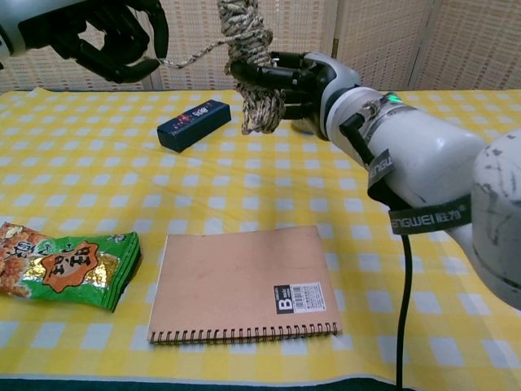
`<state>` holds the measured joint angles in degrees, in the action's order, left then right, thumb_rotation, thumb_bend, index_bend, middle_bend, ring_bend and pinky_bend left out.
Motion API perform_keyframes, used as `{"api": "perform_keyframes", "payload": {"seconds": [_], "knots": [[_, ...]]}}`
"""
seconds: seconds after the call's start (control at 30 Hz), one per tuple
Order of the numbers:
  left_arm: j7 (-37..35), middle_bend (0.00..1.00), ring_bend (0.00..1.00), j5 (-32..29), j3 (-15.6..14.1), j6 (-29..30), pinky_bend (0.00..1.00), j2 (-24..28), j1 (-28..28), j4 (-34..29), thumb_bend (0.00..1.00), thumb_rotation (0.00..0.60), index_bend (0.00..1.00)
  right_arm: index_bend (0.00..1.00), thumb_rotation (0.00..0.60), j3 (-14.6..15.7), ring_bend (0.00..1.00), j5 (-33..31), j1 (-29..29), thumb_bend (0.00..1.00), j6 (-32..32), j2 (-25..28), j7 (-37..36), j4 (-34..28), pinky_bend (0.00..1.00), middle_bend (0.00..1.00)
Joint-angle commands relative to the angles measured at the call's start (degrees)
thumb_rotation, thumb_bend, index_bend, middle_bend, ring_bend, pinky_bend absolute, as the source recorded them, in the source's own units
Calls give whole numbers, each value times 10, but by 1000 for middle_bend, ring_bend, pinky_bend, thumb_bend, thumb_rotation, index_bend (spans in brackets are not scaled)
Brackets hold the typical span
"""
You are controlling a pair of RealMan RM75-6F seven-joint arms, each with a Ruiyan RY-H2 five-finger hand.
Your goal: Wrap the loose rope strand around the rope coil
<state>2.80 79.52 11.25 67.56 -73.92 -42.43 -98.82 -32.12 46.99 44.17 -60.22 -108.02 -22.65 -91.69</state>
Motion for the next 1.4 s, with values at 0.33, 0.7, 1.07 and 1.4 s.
{"api": "perform_keyframes", "payload": {"seconds": [0.33,0.7,1.07,1.4], "knots": [[2,869,756,-19,0,-23,743,-6,3,26,534,600,635,990,600,-5,825,58,-34,712,22,37,-54,-20,749,817],[-4,869,754,-37,0,-38,743,-16,9,54,534,600,635,990,600,8,823,72,-49,712,33,72,-47,-45,749,817],[1,678,609,-40,-11,-48,643,-13,19,51,471,600,435,990,600,23,823,53,-42,712,-5,93,58,-48,749,817],[25,477,443,-51,-20,-3,477,-22,56,91,443,600,380,990,600,35,823,52,-60,712,-19,137,97,-71,749,816]]}}
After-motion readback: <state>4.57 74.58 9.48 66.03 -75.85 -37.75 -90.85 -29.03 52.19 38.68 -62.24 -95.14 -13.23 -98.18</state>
